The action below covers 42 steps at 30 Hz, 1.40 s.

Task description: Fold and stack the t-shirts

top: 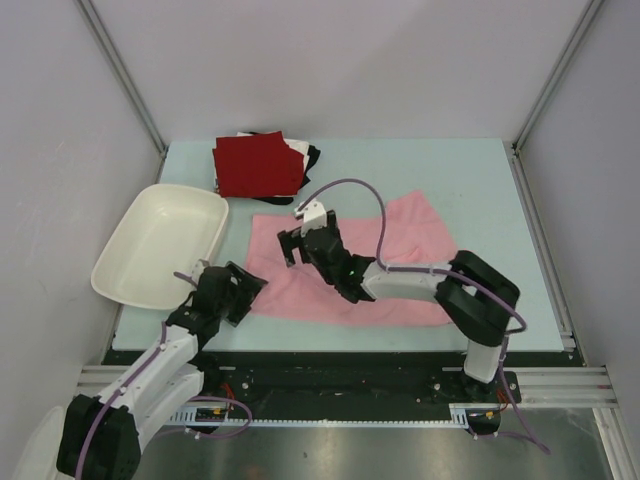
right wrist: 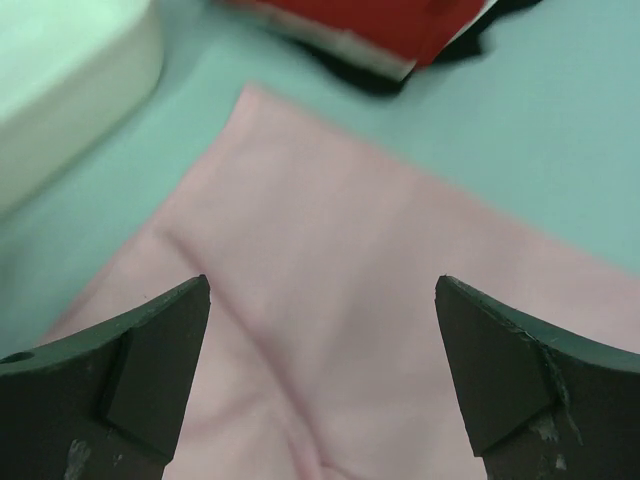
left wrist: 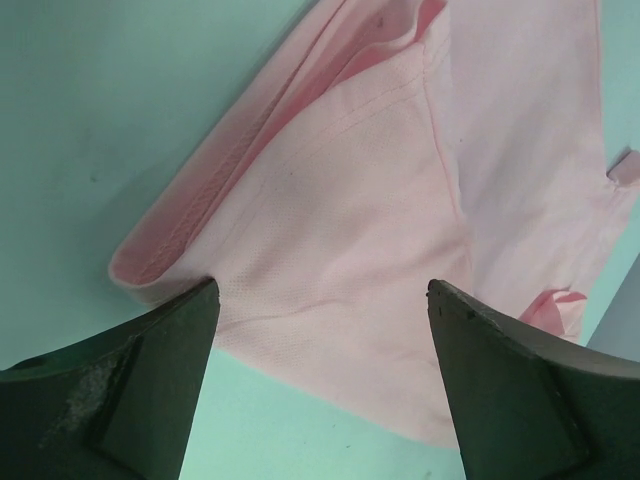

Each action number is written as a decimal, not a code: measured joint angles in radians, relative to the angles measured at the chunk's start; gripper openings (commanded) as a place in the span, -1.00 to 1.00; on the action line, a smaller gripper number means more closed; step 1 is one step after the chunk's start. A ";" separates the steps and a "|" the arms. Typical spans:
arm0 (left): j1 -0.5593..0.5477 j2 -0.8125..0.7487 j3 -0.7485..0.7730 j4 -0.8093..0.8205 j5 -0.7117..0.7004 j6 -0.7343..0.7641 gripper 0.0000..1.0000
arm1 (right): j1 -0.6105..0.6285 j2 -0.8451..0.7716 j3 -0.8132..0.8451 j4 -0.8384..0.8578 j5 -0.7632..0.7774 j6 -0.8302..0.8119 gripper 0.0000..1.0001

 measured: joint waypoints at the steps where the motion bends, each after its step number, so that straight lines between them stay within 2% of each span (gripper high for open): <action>1: 0.000 -0.010 0.000 -0.005 0.000 0.000 0.83 | 0.000 -0.041 0.000 -0.007 0.047 -0.029 0.99; 5: 0.001 -0.075 0.006 -0.088 0.001 0.011 0.83 | -0.008 -0.271 0.005 -0.090 0.257 -0.087 0.99; 8: 0.001 -0.146 0.023 -0.166 0.008 0.018 0.83 | -0.079 -0.438 0.017 -0.271 0.315 0.011 0.99; 12: 0.002 -0.171 0.080 -0.180 0.028 0.027 0.83 | -0.296 -0.603 -0.063 -0.474 0.275 0.187 0.99; 15: 0.002 -0.092 0.145 -0.145 0.040 0.045 0.83 | -0.446 -0.666 -0.171 -0.592 0.195 0.278 0.99; 20: 0.002 0.185 0.262 -0.051 0.075 0.092 0.81 | -0.557 -0.638 -0.236 -0.767 0.093 0.325 0.98; 26: 0.002 0.421 0.328 0.021 0.088 0.125 0.80 | -0.635 -0.549 -0.242 -0.807 0.045 0.331 0.93; 34: 0.002 0.509 0.328 0.062 0.090 0.137 0.80 | -0.688 -0.409 -0.254 -0.753 -0.026 0.328 0.68; 37: 0.002 0.512 0.328 0.071 0.090 0.142 0.80 | -0.697 -0.365 -0.254 -0.730 -0.050 0.328 0.52; 38: 0.002 0.512 0.327 0.074 0.090 0.142 0.80 | -0.698 -0.354 -0.255 -0.724 -0.056 0.329 0.38; 42: 0.002 0.512 0.327 0.079 0.090 0.143 0.80 | -0.702 -0.331 -0.255 -0.696 -0.068 0.330 0.23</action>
